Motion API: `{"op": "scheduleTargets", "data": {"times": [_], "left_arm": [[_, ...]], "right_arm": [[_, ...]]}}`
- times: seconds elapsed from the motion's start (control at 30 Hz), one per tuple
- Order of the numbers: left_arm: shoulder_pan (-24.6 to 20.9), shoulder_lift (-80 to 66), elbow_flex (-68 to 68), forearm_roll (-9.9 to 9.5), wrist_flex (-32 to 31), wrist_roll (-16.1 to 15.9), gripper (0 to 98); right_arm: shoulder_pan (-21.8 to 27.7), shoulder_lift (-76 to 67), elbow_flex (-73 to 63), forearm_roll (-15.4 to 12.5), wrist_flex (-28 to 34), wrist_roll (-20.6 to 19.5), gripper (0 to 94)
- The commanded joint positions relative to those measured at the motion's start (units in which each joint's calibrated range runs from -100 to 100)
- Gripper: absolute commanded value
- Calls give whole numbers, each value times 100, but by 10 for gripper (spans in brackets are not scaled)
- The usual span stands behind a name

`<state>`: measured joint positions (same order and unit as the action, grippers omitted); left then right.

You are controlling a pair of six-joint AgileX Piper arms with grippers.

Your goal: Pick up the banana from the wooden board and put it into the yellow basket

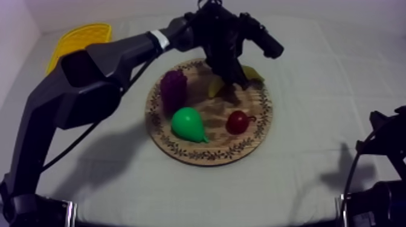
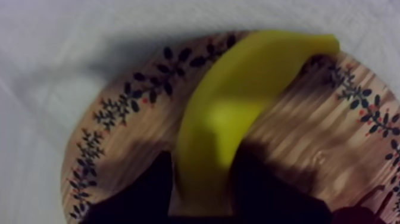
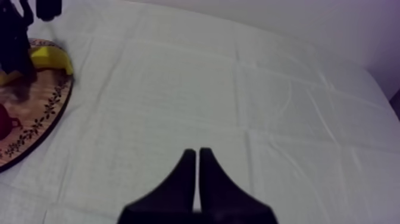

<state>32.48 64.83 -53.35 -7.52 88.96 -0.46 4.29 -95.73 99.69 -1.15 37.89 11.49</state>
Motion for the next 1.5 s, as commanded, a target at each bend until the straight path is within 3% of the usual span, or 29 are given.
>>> {"op": "scheduleTargets", "data": {"times": [0.0,0.23,0.47,0.87,1.2,1.47], "left_arm": [[17,31,-51,-29,41,56,341],[63,-66,-160,-173,120,192,293],[-77,-870,-72,-539,295,294,287],[-1273,-3297,1600,-1013,249,408,290],[-2439,-4367,3586,-1071,-400,468,293],[-2926,-4314,4838,-1042,-1084,634,294]], "right_arm": [[0,-2,-3,1,2,1,3],[0,-2,-3,1,2,1,3],[0,-2,-3,1,2,1,3],[0,-2,-3,1,2,1,3],[0,-2,-3,1,2,1,3],[0,-2,-3,1,2,1,3]]}}
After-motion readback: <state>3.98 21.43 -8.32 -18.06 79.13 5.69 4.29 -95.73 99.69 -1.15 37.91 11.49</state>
